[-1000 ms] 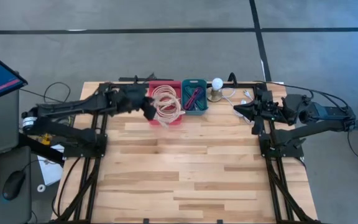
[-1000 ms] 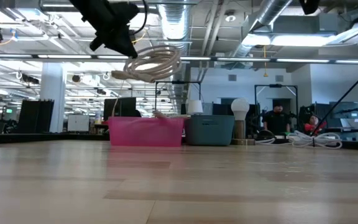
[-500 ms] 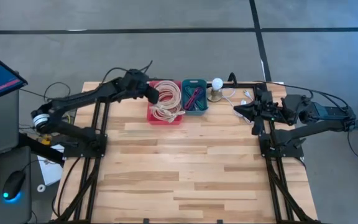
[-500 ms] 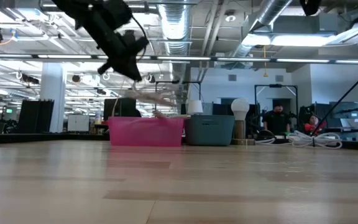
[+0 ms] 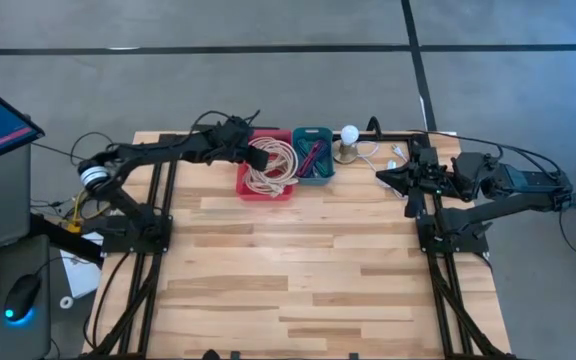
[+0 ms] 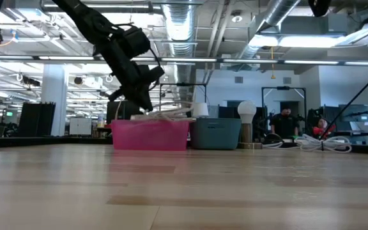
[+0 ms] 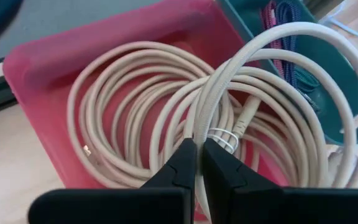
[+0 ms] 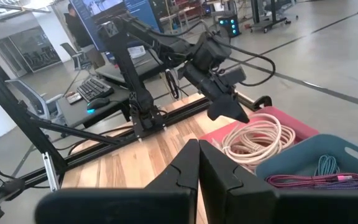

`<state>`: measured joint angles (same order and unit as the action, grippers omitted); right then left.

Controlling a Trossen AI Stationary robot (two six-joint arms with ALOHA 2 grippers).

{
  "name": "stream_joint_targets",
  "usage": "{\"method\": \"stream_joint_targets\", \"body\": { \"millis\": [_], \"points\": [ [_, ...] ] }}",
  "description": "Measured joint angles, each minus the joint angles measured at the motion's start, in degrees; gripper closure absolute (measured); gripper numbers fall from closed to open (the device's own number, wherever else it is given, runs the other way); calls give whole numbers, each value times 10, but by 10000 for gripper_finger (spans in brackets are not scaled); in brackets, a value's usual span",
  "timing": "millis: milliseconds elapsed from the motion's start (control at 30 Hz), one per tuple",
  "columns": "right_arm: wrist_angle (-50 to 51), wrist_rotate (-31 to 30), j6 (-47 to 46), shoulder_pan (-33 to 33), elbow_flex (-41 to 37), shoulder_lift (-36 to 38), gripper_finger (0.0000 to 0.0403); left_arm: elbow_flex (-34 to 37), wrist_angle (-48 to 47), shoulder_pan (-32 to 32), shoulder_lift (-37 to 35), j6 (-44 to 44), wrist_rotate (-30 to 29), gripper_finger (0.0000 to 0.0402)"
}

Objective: Pick & Place USB Port
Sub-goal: Put the light brown HDMI cable into the pink bin, then return to Home Position

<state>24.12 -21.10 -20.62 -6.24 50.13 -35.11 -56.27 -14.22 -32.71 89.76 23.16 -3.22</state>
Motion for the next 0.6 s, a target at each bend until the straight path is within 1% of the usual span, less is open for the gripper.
{"method": "stream_joint_targets", "body": {
  "millis": [167, 400, 600],
  "points": [
    [-1, 0, 0, 0, 0, 0, 403, 0, 1, -5, 4, 3, -7, 387],
    [-1, 1, 0, 0, 0, 0, 403, 0, 3, -5, 2, 3, -17, 324],
    [-1, 2, 0, -1, 0, 0, 403, 0, 3, -3, -16, 0, -10, 294]
  ]
}}
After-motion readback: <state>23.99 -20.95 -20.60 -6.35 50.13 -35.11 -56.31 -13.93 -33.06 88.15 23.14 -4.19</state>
